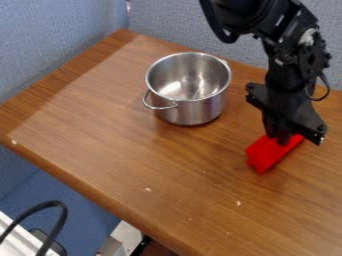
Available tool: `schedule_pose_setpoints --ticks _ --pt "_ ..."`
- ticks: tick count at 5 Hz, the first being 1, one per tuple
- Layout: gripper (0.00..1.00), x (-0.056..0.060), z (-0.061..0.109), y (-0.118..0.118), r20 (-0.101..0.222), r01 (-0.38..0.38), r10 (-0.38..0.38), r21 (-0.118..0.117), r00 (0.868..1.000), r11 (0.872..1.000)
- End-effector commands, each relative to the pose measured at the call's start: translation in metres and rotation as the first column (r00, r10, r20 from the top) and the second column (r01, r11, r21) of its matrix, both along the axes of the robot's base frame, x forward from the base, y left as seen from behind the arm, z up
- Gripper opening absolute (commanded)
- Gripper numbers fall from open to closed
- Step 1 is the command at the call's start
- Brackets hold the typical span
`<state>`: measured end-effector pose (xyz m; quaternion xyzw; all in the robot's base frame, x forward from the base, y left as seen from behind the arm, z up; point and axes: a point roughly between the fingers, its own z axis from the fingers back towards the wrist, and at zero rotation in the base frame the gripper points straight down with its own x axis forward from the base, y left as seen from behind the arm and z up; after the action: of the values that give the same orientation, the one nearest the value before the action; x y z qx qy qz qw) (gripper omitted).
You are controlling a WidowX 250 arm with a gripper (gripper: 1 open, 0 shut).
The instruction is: Move the red object from the metal pot to the table
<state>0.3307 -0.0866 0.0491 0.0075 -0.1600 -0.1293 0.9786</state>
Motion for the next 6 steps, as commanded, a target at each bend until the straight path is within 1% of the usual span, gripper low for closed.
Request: schedule_pose_setpoints --ticks 1,2,3,5,6 --pt "0.00 0.010 0.009 0.003 0.031 -0.012 0.012 -0.016 0.999 1.000" --pt "1.00 0.010 0.006 0.004 0.016 -0.014 0.015 -0.021 1.000 1.000" --pt "1.00 0.010 0.004 0.004 -0.001 -0.017 0.017 -0.028 1.000 0.999" --pt "1.00 0.009 0.000 0.005 -0.023 -0.022 0.021 -0.031 1.000 0.999" --pt "0.00 0.010 -0.002 0.006 -0.032 -0.028 0.027 -0.033 0.999 0.999"
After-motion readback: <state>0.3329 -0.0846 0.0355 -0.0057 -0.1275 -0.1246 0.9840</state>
